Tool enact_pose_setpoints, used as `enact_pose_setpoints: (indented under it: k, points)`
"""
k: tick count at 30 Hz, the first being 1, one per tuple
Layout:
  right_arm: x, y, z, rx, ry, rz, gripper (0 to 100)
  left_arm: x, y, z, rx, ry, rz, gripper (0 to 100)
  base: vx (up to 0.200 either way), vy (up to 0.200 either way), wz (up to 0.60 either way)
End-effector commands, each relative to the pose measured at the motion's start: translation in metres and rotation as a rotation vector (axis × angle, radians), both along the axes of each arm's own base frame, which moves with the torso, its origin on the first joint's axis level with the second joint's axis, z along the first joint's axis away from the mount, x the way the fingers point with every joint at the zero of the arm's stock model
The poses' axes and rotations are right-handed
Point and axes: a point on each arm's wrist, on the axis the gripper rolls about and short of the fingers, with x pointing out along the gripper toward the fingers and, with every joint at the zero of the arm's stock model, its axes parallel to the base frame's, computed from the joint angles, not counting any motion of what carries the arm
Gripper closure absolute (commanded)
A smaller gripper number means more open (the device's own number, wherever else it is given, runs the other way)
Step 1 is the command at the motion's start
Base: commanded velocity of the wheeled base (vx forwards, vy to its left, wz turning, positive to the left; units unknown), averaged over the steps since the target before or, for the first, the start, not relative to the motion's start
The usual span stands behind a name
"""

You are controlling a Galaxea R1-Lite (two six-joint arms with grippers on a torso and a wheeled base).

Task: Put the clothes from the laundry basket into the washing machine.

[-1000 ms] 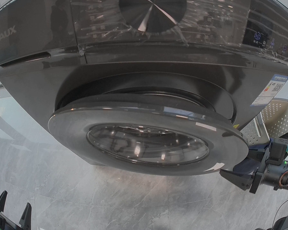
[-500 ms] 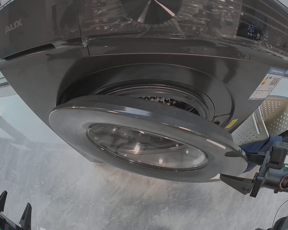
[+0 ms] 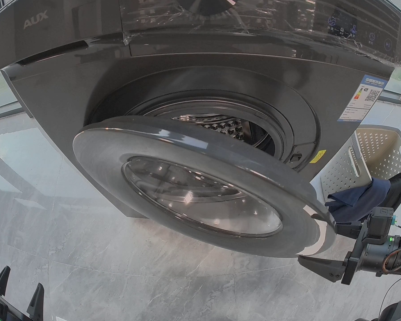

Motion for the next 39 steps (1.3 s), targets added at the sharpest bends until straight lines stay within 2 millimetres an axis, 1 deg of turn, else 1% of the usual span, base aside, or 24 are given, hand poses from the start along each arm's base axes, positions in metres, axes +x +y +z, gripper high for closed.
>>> enact_pose_setpoints:
  k: [1,2,3,4,9,13,19,22,26,28,29,30,31,33,35,37,39]
  points:
    - [0.000,-0.001,0.004,0.012,-0.020,-0.005,0,0.000,0.000,-0.005,0.000,0.001,0.001,0,0.000,0.000,0.00]
    - [0.001,0.000,0.005,0.012,-0.023,-0.008,0,0.000,0.000,-0.005,0.000,0.003,-0.001,0,0.000,0.000,0.00]
    - [0.006,0.002,0.010,0.016,-0.034,-0.014,0,0.000,0.000,-0.005,0.000,0.001,0.001,0,0.000,0.000,0.00]
    - [0.009,0.004,0.010,0.013,-0.030,-0.014,0,0.000,0.000,-0.005,0.000,0.003,0.001,0,0.000,0.000,0.00]
    - [0.017,0.014,0.005,-0.013,0.004,0.001,0,0.000,0.000,-0.005,0.000,0.001,0.001,0,-0.200,0.000,0.00]
    - [0.014,0.017,0.002,-0.016,0.020,0.023,0,0.000,0.000,-0.005,-0.001,0.001,-0.001,0,-0.200,0.000,0.00]
    - [0.004,0.014,-0.010,-0.035,0.056,0.048,0,0.000,0.000,-0.005,0.000,0.003,-0.002,0,0.000,0.000,0.00]
    - [-0.002,0.008,-0.015,-0.040,0.060,0.045,0,0.000,0.000,-0.005,-0.001,0.003,-0.002,0,0.000,0.000,0.00]
    - [-0.020,-0.014,-0.033,-0.077,0.080,0.005,0,0.000,0.000,-0.005,0.000,0.000,-0.002,0,0.000,0.000,0.00]
    - [-0.026,-0.021,-0.041,-0.094,0.097,-0.018,0,0.000,0.000,-0.005,0.000,0.000,-0.001,0,0.000,0.000,0.00]
    - [-0.026,-0.021,-0.041,-0.094,0.097,-0.018,0,0.000,0.000,-0.005,0.000,0.000,-0.001,0,0.000,0.000,0.00]
    - [-0.030,-0.028,-0.050,-0.116,0.125,-0.044,0,0.000,0.000,-0.005,0.000,0.003,-0.001,0,0.000,0.000,0.00]
    - [-0.030,-0.030,-0.053,-0.122,0.135,-0.058,0,0.000,0.000,-0.005,0.000,0.003,0.001,0,0.000,0.000,0.00]
    - [-0.028,-0.034,-0.053,-0.120,0.137,-0.100,0,0.000,0.000,-0.005,0.000,0.003,-0.001,0,0.000,0.000,0.00]
    - [-0.020,-0.035,-0.049,-0.109,0.128,-0.144,0,0.000,0.000,-0.005,0.002,0.001,0.001,0,0.000,0.000,0.00]
    - [-0.010,-0.035,-0.039,-0.091,0.109,-0.181,0,0.000,0.000,-0.005,0.002,0.003,-0.001,0,0.000,0.000,0.00]
    - [0.001,-0.031,-0.031,-0.079,0.095,-0.197,0,0.000,0.000,-0.005,0.002,0.003,-0.001,0,-0.200,0.000,0.00]
